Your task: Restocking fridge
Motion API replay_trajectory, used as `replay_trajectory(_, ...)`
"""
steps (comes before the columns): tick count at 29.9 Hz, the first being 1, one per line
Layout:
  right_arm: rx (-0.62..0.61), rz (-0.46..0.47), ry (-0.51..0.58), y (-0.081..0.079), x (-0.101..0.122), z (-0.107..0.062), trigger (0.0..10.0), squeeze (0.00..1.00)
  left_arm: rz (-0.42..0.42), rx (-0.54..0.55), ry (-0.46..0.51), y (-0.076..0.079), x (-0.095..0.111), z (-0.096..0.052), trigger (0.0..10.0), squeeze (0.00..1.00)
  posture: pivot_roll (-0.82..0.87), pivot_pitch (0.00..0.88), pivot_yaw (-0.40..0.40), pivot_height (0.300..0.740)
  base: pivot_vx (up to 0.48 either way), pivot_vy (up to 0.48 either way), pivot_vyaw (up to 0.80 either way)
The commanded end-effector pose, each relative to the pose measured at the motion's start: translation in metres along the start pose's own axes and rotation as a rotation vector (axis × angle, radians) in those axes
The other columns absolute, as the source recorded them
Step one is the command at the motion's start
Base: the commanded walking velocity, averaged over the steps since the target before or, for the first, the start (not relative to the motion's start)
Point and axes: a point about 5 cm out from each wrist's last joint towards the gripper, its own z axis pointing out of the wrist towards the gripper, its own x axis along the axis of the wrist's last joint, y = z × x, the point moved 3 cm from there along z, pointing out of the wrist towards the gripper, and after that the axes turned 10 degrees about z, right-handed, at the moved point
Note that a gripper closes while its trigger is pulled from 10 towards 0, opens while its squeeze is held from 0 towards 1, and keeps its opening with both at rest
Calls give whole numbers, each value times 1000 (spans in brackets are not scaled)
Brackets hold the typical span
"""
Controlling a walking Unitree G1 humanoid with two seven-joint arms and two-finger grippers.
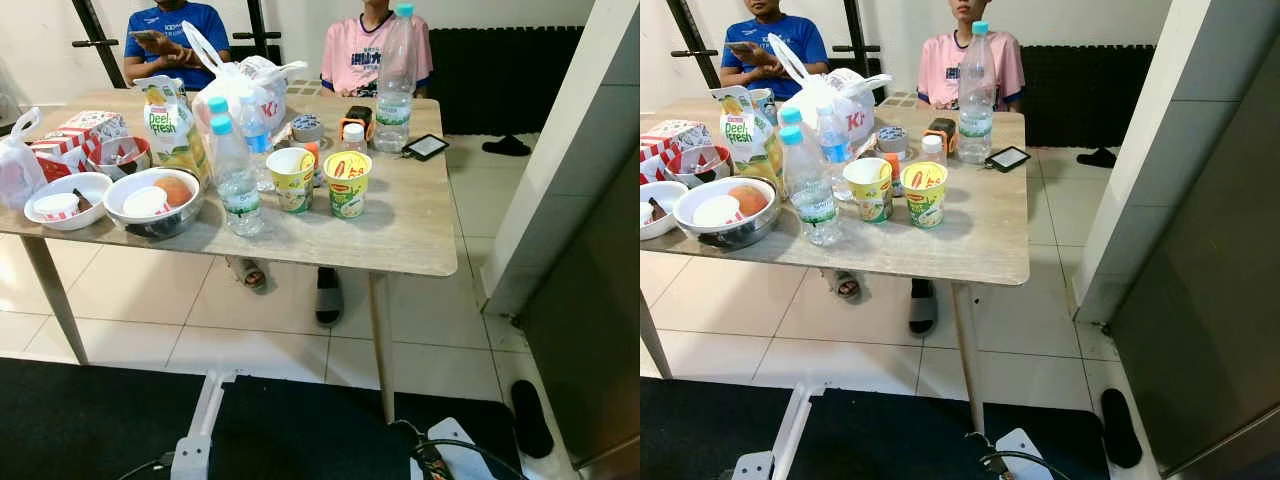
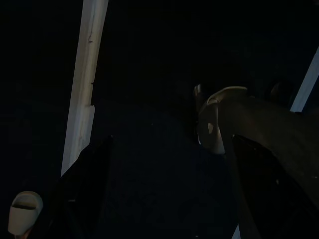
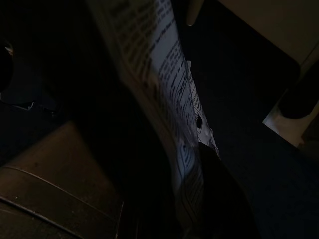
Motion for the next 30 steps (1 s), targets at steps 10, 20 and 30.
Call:
replay_trajectory(10, 11, -18, 15, -4, 5, 1, 10000, 0, 1, -2, -19, 0, -7, -1, 10000, 0, 1, 0, 41, 740, 0, 0, 0)
replay_trajectory(20, 6, -25, 8, -2, 1, 0, 10000, 0, 0, -8, -14, 4, -3, 0, 10000, 0, -3, 0, 37, 740, 0, 0, 0)
replay_trajectory(30, 3, -25, 3, -2, -2, 0, 10000, 0, 4, -11, -11, 5, -2, 1, 10000, 0, -3, 0, 37, 740, 0, 0, 0)
